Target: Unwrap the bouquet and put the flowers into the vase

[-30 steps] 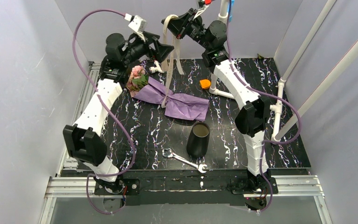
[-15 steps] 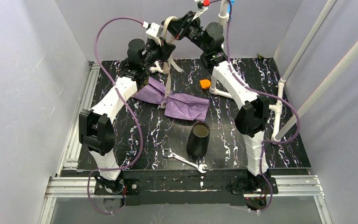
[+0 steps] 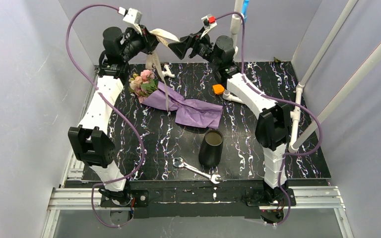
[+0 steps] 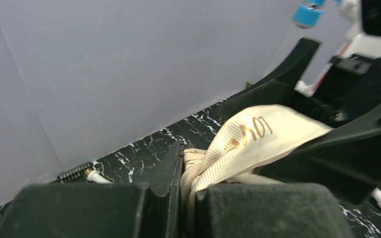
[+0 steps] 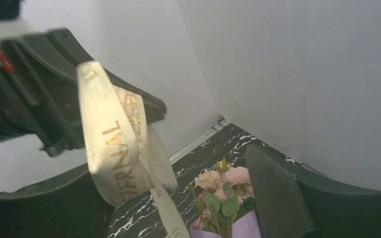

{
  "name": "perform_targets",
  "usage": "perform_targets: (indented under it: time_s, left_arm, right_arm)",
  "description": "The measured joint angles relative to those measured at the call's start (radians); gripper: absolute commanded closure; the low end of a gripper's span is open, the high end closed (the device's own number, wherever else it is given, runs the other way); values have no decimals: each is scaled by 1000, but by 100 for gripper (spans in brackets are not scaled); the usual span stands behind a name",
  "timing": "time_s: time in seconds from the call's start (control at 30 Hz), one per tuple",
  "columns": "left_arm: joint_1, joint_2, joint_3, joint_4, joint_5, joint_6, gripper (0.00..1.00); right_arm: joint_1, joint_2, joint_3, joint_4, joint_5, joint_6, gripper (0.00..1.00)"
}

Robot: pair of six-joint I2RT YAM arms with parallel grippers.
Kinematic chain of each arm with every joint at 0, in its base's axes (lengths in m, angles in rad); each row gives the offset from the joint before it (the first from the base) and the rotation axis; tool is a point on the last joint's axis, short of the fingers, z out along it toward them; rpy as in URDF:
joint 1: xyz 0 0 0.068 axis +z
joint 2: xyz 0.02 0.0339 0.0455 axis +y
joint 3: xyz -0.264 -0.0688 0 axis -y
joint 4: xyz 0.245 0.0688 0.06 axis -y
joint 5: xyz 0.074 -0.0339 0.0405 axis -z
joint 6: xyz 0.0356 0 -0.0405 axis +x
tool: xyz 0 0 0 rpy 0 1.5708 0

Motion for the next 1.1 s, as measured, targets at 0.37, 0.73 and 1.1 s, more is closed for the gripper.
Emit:
perform_targets:
  time_s: [0.37, 0.73, 1.1]
  left_arm:
    - [29, -23, 275, -287, 89, 55, 100]
    - [143, -194, 414, -538, -145, 213, 100]
    - [176, -536, -46, -855, -488, 325, 100]
  right_arm:
    - [14, -215, -185, 102, 32, -302, 2]
    - [-7, -337, -410, 8, -161, -516, 2]
    - [24, -344, -418, -222, -341, -652, 1]
